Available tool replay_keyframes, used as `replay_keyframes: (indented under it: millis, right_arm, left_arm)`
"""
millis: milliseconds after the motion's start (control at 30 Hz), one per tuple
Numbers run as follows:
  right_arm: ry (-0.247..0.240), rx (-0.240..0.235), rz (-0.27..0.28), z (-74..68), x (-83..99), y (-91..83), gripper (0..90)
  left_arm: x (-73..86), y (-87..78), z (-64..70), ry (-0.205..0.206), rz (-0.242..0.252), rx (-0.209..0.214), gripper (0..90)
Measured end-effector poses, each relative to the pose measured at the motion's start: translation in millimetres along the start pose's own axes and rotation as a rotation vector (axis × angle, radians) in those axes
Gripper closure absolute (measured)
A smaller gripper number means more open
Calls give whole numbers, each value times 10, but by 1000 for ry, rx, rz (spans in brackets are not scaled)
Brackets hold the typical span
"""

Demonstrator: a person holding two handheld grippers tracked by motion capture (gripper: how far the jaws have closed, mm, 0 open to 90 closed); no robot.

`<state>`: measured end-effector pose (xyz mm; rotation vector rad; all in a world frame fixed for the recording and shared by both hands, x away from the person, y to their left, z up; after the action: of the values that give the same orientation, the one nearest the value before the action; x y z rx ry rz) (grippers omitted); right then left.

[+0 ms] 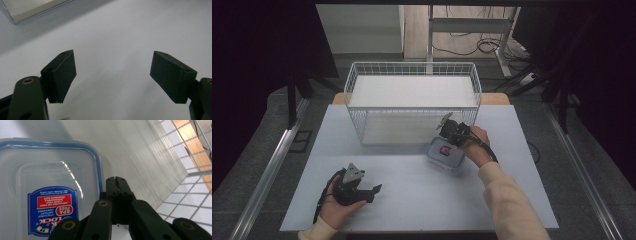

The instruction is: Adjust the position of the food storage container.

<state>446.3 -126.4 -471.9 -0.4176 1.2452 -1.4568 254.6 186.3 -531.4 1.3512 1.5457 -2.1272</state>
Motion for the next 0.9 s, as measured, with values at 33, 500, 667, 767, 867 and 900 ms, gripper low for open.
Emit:
replay_keyframes:
  millis: [33, 500, 667, 767, 867, 900]
  right_arm:
    - [-11, -6, -1, -3, -4, -7, 896]
    - [-64, -57, -26, -26, -50, 20, 896]
    - [-103, -90, -32, -131, -77, 28, 896]
    - [-130, -103, -31, -204, -113, 6, 896]
    - [-167, -127, -25, -280, -154, -13, 896]
    - [-175, -133, -20, -299, -167, -16, 896]
  left_arm:
    - [1, 2, -2, -1, -1, 0, 205]
    - [3, 14, 1, 0, -6, -1, 205]
    - [1, 7, 6, 2, -2, 0, 205]
    - [1, 12, 8, 4, -5, 2, 205]
    - [2, 15, 12, 7, -8, 4, 205]
    - [2, 15, 14, 6, -7, 3, 205]
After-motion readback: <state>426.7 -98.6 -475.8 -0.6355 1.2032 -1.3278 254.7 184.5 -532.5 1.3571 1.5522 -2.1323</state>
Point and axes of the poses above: each handheld gripper's, and its own axes: y roughly forward along the jaws, x roughly out of its underside, z roughly to its right, the point moved 1 cm from there along y, roughly forward along the jaws
